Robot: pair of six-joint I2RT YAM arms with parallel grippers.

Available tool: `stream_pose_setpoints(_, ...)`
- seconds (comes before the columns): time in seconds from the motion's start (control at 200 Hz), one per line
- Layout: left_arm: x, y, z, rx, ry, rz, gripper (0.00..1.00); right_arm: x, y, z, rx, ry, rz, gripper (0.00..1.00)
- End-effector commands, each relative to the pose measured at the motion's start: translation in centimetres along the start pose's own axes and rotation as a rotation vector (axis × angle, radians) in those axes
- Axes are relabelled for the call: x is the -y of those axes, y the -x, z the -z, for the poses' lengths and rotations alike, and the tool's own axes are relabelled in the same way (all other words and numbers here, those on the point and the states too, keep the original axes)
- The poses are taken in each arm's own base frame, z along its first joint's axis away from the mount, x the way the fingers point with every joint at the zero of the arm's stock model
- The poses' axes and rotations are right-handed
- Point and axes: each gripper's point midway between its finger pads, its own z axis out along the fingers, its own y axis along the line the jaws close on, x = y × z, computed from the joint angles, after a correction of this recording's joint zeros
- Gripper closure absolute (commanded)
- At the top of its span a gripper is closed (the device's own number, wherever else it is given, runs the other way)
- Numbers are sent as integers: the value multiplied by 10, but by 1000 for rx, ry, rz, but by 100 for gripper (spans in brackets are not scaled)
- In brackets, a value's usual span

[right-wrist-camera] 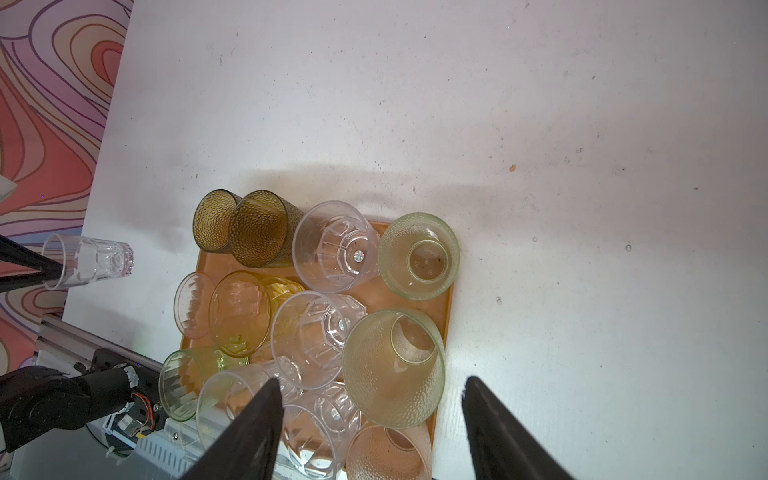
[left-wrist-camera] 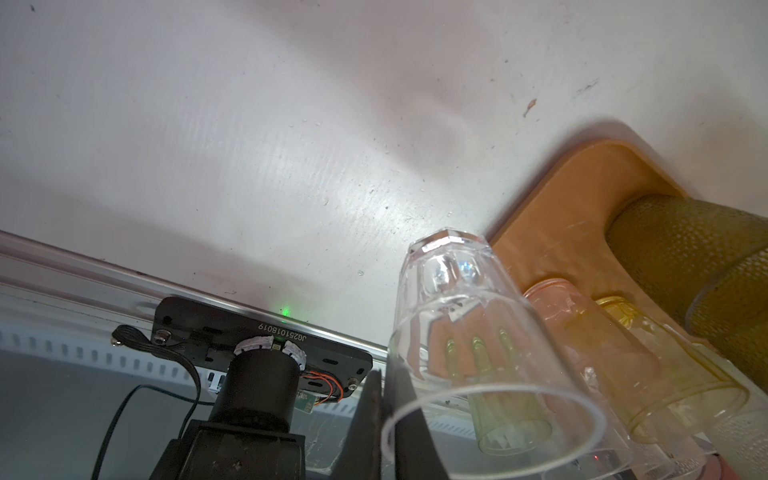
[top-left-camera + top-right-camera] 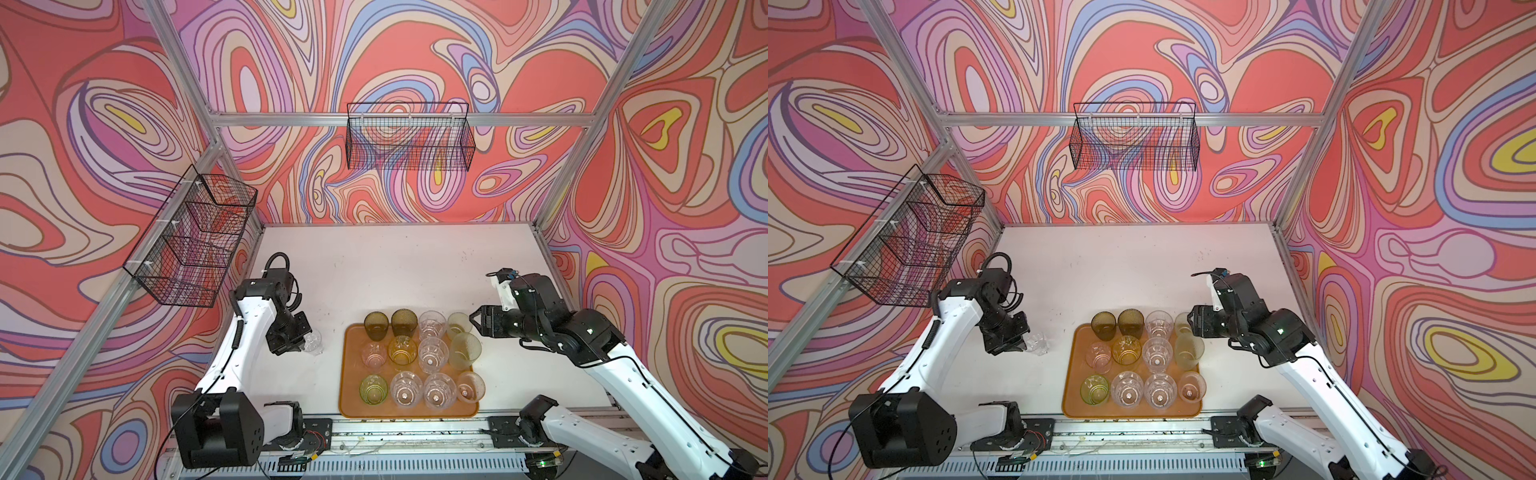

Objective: Place the glasses into the tray
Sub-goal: 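Lift the clear glass with the left gripper and carry it over the tray corner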

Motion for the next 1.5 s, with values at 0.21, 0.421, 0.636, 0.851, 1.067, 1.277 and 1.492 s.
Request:
stream_pose_setpoints(0.21,29,-3,9,-23,20,-121,100,3,4,8,18,-16,-18,30)
stream_pose_setpoints(0.421,41,-6,4,-34,27,-181,100,2,5,9,18,-17,-22,30)
stream_pose_setpoints(0.636,55,-7,1,-20,52,-249,100,3,4,7,11,-18,-25,30)
stream_pose_setpoints(0.851,73,-9,-6,-22,88,-318,100,2,4,6,6,-18,-22,30)
stream_pose_setpoints(1.067,88,-9,-16,-39,107,-365,100,3,4,7,8,-23,-21,30)
stream_pose_setpoints(1.277,100,-12,-25,-58,118,-401,100,5,2,8,10,-26,-22,30)
stream_pose_setpoints(1.492,110,-12,-32,-57,107,-419,100,5,1,8,9,-27,-21,30)
